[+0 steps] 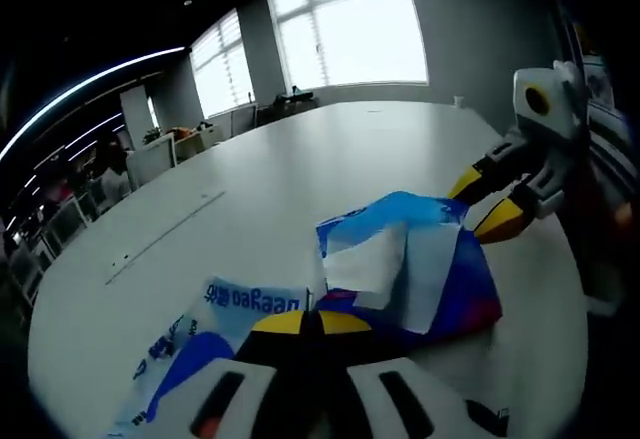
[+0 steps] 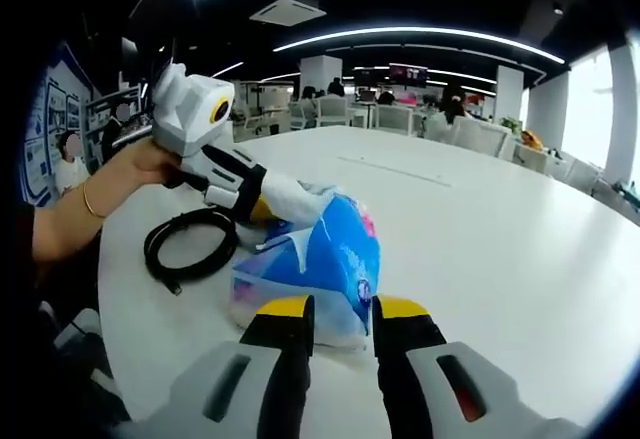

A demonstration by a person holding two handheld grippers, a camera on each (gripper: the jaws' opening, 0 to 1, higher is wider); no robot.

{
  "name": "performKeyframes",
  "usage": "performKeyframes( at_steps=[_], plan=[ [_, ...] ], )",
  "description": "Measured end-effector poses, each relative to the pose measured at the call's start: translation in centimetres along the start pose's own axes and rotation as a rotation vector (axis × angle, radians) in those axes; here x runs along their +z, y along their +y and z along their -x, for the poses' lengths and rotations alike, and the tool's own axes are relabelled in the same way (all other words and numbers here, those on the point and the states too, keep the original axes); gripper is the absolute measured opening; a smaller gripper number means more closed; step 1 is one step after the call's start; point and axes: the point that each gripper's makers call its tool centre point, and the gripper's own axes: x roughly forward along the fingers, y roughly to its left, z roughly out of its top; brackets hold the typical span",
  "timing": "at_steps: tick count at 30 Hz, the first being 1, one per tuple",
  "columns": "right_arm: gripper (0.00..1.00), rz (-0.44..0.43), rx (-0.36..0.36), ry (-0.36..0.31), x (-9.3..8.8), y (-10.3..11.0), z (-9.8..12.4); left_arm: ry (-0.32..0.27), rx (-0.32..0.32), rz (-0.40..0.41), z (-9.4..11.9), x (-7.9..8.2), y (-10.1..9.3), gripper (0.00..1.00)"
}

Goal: Arrange the tabletop items into an orderly group along one side of the table until the central work area is clear of visible clutter.

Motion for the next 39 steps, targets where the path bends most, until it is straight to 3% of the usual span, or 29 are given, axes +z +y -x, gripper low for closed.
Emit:
performKeyframes(
  at_steps=[3,6,12,27,39],
  plan=[
    [0.16,-0.003,-0.003,-0.003,0.0,-0.1,-0.1,0.004,0.001,-0.004,0.0,0.0,0.0,0.01],
    [0.05,-0.022,-0.031,-0.019,0.3,-0.5,-0.1,0.005,0.006,0.003,0.0,0.0,0.0,0.00],
    [0.00,-0.077,-0.037,-0.019,0.2,-0.7,-0.3,0.008,0.017,-0.016,0.0,0.0,-0.1,0.00],
    [0.00,-0.090,-0.034,-0.031,0.5,-0.7,0.1,0.014,0.018,-0.022,0.2,0.0,-0.2,0.00],
    [0.00,-0.079,-0.084,-0.065,1.9,-2.3,1.3,0.005,-0.011,-0.012,1.1,0.7,-1.5,0.00]
  ],
)
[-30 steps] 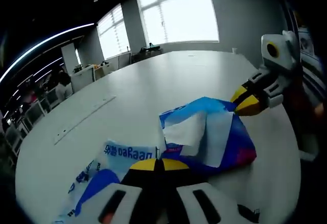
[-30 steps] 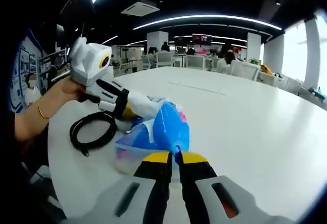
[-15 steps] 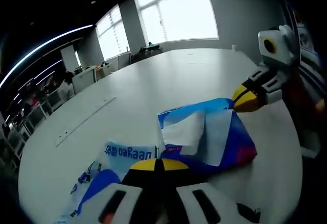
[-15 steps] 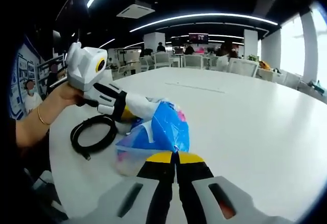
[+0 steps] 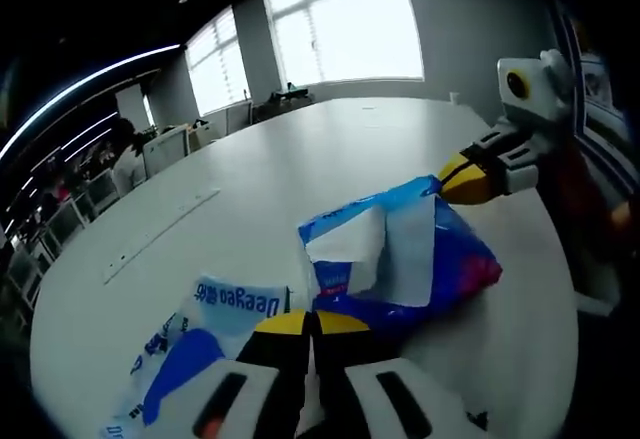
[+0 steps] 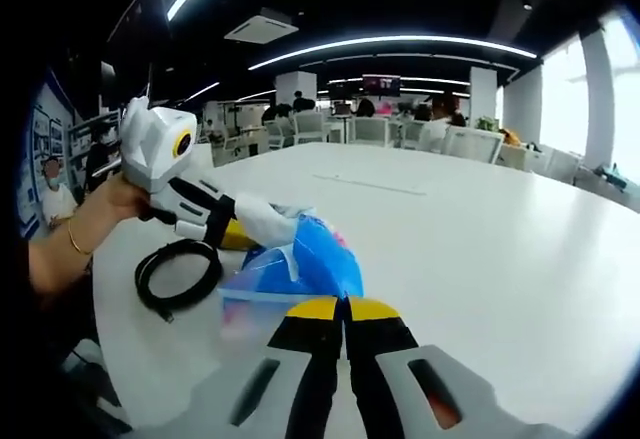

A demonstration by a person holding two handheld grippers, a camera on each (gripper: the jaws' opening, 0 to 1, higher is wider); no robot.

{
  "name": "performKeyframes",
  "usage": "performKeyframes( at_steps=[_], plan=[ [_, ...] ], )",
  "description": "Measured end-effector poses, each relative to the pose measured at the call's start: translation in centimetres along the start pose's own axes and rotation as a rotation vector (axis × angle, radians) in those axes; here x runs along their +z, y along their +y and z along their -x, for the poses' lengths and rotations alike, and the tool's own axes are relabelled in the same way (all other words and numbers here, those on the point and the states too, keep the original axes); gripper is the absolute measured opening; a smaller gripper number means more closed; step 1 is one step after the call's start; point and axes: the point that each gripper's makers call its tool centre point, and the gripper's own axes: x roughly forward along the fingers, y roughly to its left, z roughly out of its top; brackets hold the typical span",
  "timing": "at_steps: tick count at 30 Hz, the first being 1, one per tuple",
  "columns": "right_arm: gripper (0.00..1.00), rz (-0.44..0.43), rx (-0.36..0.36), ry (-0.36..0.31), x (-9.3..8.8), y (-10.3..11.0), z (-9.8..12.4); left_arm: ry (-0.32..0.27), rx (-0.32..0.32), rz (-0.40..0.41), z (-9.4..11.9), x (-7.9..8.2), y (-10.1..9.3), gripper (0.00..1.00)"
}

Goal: Arrange the tabletop items into an orderly group along one side of the table until the central work area is clear of visible clutter.

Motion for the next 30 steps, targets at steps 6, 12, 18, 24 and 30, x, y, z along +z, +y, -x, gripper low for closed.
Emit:
performKeyframes(
  at_steps=[6,12,18,24,30],
  plan=[
    [0.00,0.014,-0.010,-0.004,0.4,-0.4,0.1,-0.006,0.006,0.006,0.1,0.4,0.0,0.00],
    [0.00,0.018,-0.030,0.008,0.7,-1.8,-0.1,-0.008,0.006,0.006,-0.2,0.8,-0.6,0.00],
    [0.00,0.006,-0.049,0.018,0.7,-3.2,-0.2,-0.010,-0.005,0.010,-0.7,1.3,-1.4,0.00],
    [0.00,0.016,-0.049,0.028,0.7,-4.0,-0.5,-0.003,-0.012,0.006,-1.0,1.6,-1.8,0.00],
    [0.00,0.033,-0.029,0.024,1.2,-4.8,-1.1,-0.006,-0.012,0.014,-1.1,1.9,-1.9,0.00]
  ],
)
